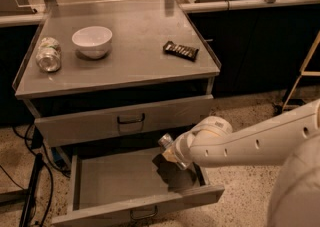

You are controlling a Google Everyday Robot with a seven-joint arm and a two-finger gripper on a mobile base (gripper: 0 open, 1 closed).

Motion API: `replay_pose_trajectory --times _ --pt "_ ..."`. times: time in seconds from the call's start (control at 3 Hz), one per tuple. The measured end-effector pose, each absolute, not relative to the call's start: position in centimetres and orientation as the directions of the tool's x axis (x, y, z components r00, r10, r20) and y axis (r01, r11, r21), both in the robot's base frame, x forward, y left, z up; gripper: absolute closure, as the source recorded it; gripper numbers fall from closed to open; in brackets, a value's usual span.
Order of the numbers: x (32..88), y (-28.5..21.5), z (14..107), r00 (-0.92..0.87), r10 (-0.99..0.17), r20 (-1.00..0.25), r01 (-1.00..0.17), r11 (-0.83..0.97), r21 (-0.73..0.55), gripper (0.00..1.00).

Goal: Pick redbull can from middle drawer and place on counter

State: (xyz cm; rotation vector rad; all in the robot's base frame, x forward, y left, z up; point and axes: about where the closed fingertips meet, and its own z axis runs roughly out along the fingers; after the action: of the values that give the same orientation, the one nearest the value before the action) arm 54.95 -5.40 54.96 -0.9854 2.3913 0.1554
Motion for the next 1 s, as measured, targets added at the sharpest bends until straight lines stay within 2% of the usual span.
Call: replay_pose_trajectory --times 0.67,1.0 --pt "55.1 -5.3 55.8 -0.576 -0.605 -0.549 -0.677 0.73 -0.095 1.0" --pt "55.6 -6.4 59.1 -0.547 -0.586 -0.597 -0.659 0.742 -0.124 1.0"
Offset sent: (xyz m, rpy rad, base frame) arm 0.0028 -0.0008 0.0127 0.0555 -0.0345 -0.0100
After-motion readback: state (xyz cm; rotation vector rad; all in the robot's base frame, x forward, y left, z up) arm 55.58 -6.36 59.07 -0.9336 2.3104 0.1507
